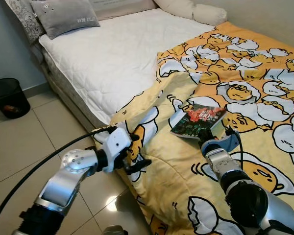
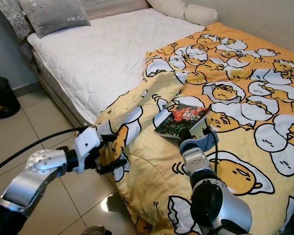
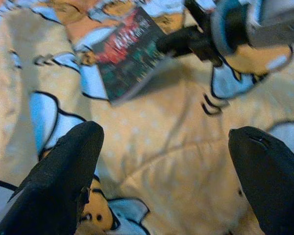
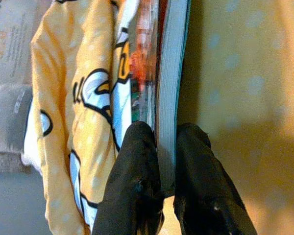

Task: Clean up the room

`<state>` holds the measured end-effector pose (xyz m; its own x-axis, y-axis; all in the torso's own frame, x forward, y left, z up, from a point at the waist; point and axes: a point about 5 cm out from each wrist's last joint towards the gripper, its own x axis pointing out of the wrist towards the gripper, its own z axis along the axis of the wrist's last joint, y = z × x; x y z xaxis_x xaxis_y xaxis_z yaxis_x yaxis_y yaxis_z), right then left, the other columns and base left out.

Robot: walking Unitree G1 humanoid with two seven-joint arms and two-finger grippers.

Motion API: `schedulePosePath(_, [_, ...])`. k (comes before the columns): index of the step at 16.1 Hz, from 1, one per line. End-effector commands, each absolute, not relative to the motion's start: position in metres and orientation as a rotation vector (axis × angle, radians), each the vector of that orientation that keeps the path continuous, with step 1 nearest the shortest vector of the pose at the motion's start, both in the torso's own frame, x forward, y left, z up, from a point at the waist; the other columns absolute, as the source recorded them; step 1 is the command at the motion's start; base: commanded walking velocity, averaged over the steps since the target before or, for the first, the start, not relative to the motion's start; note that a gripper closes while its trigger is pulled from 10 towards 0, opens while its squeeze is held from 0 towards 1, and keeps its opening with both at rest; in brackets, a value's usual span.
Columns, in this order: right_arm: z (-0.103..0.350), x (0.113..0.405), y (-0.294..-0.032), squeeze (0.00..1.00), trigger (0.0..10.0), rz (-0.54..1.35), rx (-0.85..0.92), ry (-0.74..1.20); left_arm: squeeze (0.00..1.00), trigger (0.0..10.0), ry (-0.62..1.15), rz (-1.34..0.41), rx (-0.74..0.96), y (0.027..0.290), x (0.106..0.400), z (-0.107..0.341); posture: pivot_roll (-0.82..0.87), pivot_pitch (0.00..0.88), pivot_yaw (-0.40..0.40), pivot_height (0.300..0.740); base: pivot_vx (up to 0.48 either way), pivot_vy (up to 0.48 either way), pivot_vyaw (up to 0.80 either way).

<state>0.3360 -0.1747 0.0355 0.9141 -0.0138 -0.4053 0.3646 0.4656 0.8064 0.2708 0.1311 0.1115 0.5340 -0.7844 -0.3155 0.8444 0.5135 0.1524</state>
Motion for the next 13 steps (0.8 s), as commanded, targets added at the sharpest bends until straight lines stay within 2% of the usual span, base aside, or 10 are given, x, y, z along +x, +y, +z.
schedulePosePath(1, [0.041, 0.339, -0.183, 0.00, 0.0, -0.217, 1.034, 0.327, 0.29, 10.0, 0.188, -0.948, 0.288, 0.135, 0.274, 0.117, 0.24, 0.000, -0.059, 0.740, 0.000, 0.000, 0.00])
schedulePosePath(3, [0.048, 0.341, -0.190, 0.00, 0.0, -0.182, 1.018, 0.265, 0.29, 10.0, 0.176, -0.888, 0.264, 0.140, 0.269, 0.115, 0.21, 0.000, -0.081, 0.740, 0.000, 0.000, 0.00])
schedulePosePath(6, [0.067, 0.344, -0.197, 0.00, 0.0, -0.038, 0.817, 0.124, 0.29, 10.0, 0.133, -0.722, 0.223, 0.151, 0.258, 0.117, 0.17, 0.000, -0.082, 0.740, 0.000, 0.000, 0.00])
schedulePosePath(9, [0.089, 0.330, -0.188, 0.00, 0.0, 0.035, 0.784, -0.010, 0.29, 10.0, 0.147, -0.592, 0.157, 0.160, 0.247, 0.111, 0.14, 0.000, -0.081, 0.740, 0.000, 0.000, 0.00])
schedulePosePath(11, [0.095, 0.324, -0.182, 0.00, 0.0, 0.055, 0.735, -0.053, 0.29, 10.0, 0.135, -0.527, 0.231, 0.164, 0.254, 0.111, 0.12, 0.000, -0.062, 0.740, 0.000, 0.000, 0.00])
schedulePosePath(13, [0.100, 0.316, -0.178, 0.00, 0.0, 0.042, 0.665, -0.090, 0.29, 10.0, 0.094, -0.465, 0.191, 0.164, 0.261, 0.120, 0.13, 0.000, -0.062, 0.740, 0.000, 0.000, 0.00])
